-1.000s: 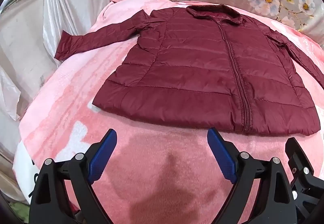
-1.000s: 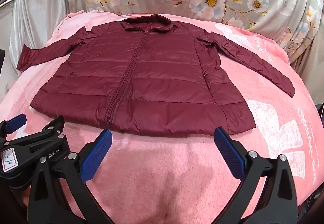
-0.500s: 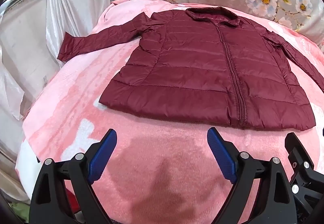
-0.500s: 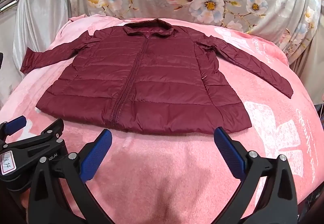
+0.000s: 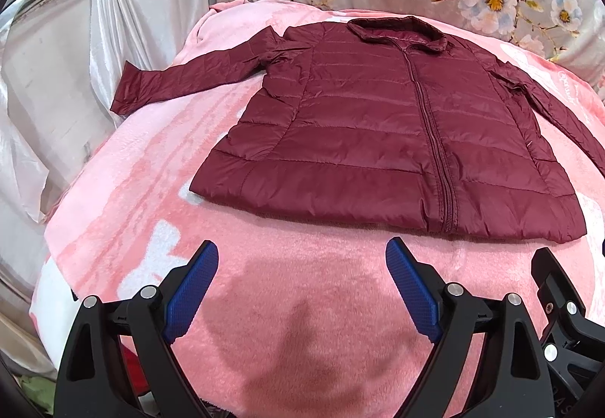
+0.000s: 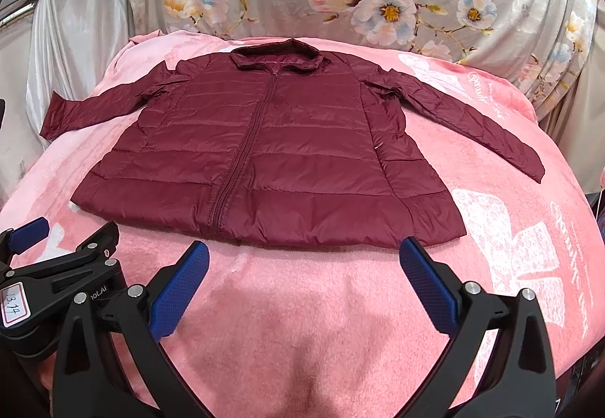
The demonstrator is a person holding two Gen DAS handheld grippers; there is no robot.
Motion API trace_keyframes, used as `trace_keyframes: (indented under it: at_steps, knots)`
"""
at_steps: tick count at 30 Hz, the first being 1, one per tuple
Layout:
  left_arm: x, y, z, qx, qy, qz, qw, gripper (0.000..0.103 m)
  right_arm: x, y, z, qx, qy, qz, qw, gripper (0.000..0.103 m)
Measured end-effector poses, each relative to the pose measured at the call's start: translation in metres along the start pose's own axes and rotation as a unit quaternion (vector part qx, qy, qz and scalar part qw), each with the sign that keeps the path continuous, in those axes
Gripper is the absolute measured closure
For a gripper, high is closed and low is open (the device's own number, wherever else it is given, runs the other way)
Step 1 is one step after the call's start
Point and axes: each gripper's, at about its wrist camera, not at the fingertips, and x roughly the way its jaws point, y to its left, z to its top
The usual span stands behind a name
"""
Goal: Fold large clothes
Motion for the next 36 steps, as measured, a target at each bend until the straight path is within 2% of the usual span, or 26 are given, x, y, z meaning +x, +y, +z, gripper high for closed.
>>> trace_keyframes:
  at_steps: [36]
  knots:
    - [0.0031, -0.0017, -0.0042, 0.003, -0.002, 0.002, 1.0, 0.016, -0.0053, -0.0009, 0.0009, 0.0, 0.001, -0.002, 1.0, 0.005]
